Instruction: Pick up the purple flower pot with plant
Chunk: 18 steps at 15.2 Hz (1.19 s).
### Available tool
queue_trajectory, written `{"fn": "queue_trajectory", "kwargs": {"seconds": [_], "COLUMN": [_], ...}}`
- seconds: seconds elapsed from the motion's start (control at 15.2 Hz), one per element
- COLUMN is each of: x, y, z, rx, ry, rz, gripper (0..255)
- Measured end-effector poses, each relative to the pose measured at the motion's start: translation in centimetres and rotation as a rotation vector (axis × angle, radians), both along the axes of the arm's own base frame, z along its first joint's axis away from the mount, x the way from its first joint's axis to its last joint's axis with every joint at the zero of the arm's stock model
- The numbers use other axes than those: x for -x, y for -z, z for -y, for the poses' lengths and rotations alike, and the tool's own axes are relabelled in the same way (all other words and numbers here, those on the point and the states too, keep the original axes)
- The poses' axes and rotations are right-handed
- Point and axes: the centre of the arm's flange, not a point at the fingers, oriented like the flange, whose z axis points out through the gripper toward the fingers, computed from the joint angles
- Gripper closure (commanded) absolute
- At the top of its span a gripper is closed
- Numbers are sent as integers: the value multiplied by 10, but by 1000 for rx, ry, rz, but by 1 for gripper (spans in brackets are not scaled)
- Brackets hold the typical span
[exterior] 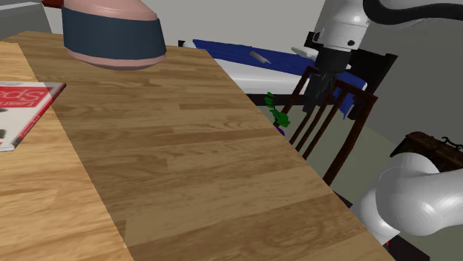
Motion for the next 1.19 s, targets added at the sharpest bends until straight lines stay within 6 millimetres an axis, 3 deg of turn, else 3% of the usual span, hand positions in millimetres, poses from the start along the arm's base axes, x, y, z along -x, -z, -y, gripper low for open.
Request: {"fn": "queue_trajectory", "kwargs": {"seconds": [0.2, 1.19], "x": [-10, -135], "y": [5, 65], "z": [9, 121], "rx": [4, 56], "ry": [4, 49], "rz": [6, 88], "gripper": [0, 0]}}
